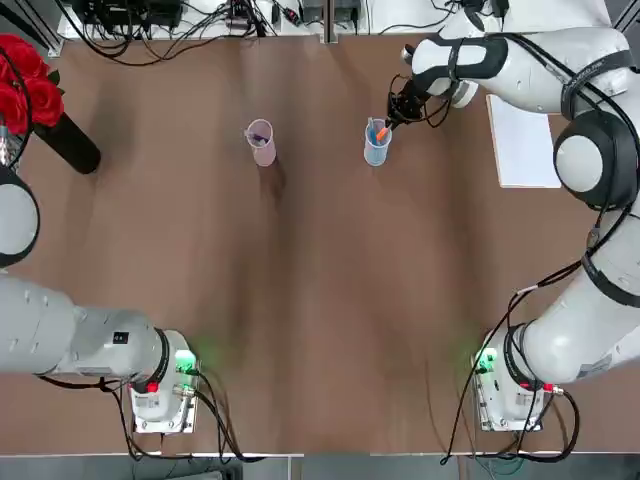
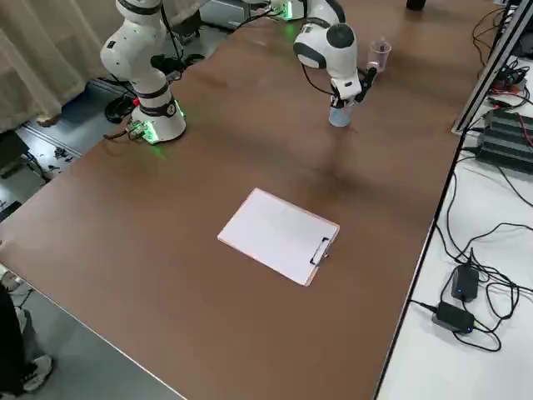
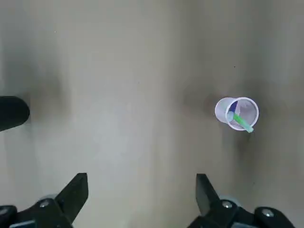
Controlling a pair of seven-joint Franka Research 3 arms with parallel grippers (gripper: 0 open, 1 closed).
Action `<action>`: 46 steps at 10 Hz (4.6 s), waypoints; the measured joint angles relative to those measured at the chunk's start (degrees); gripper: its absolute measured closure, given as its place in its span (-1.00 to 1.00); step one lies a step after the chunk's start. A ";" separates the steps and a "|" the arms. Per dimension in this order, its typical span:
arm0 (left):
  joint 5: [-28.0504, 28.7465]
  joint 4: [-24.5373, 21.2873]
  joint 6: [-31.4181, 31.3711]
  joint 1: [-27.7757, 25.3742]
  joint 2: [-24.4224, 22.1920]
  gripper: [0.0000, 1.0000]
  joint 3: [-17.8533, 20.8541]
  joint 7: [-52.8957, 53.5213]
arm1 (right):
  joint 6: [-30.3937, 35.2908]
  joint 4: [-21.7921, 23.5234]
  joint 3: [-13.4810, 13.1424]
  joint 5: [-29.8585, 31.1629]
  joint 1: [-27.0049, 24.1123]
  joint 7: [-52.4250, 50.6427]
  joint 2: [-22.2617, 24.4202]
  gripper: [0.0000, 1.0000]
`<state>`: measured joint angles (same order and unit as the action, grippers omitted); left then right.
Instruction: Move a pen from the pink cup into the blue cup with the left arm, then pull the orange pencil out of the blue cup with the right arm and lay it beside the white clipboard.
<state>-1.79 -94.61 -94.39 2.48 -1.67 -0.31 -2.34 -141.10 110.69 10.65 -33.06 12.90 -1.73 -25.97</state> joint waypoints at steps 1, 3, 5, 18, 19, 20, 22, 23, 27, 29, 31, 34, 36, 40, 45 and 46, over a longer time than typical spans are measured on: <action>0.00 -0.01 0.00 0.00 0.01 -1.00 -0.01 0.00 | -0.02 -0.08 0.00 -0.10 0.00 0.00 0.03 0.62; 0.00 -0.01 0.00 0.00 0.01 -1.00 -0.03 0.19 | -0.02 -0.19 0.00 -0.35 0.00 0.00 0.08 0.67; 0.00 -0.01 0.00 0.00 0.02 -1.00 -0.03 0.27 | -0.01 -0.59 -0.01 -0.38 -0.01 0.01 0.17 0.67; 0.00 -0.12 0.00 0.18 0.50 -1.00 -0.28 0.13 | 46.07 -22.94 -12.47 18.67 -1.12 -1.06 7.21 0.67; 0.00 -0.13 0.00 0.19 0.53 -1.00 -0.29 0.13 | 48.31 -22.96 -12.99 22.37 -1.37 -1.94 7.08 0.67; 0.00 -0.13 0.00 0.20 0.54 -1.00 -0.30 0.12 | 49.59 -22.83 -13.73 24.92 -1.55 -2.76 6.47 0.67; 0.00 -0.15 0.00 0.22 0.57 -1.00 -0.31 0.10 | 49.21 -22.33 -16.92 26.23 -1.76 -6.96 2.24 0.67; 0.00 -0.15 0.00 0.25 0.58 -1.00 -0.34 0.06 | 47.99 -22.26 -18.47 26.23 -1.98 -8.74 -0.88 0.67; 0.00 -0.18 0.00 0.32 0.58 -1.00 -0.41 -0.11 | 44.65 -22.40 -20.58 26.09 -3.05 -9.97 -8.32 0.67; 0.00 -0.20 0.00 0.33 0.62 -1.00 -0.41 -0.11 | 40.78 -22.40 -20.56 25.61 -3.00 -9.98 -8.95 0.67; 0.00 -0.24 0.00 0.33 0.69 -1.00 -0.41 -0.11 | 35.42 -22.44 -20.53 24.35 -2.99 -9.98 -11.04 0.67; 0.00 -0.27 0.00 0.30 0.86 -1.00 -0.39 -0.13 | 29.77 -22.48 -20.53 23.36 -2.99 -11.70 -13.74 0.67; 0.00 -0.27 0.00 0.30 0.90 -1.00 -0.38 -0.13 | 24.20 -22.48 -20.55 22.72 -3.03 -12.36 -15.80 0.67; 0.00 -0.27 0.00 0.30 0.95 -1.00 -0.38 -0.14 | 19.30 -24.28 -20.57 21.54 -3.09 -12.47 -19.43 0.67; 0.00 -0.28 0.00 0.31 1.02 -1.00 -0.39 -0.14 | 19.64 -28.81 -21.95 21.13 -3.87 -13.21 -18.96 -0.51; 0.00 -0.29 0.00 0.31 1.03 -1.00 -0.39 -0.14 | 21.18 -30.28 -23.29 21.13 -3.91 -13.28 -17.11 -0.77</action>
<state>-1.78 -94.90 -94.39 2.79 -0.64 -0.70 -2.48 -119.92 80.41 -12.64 -11.93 8.99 -15.00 -43.08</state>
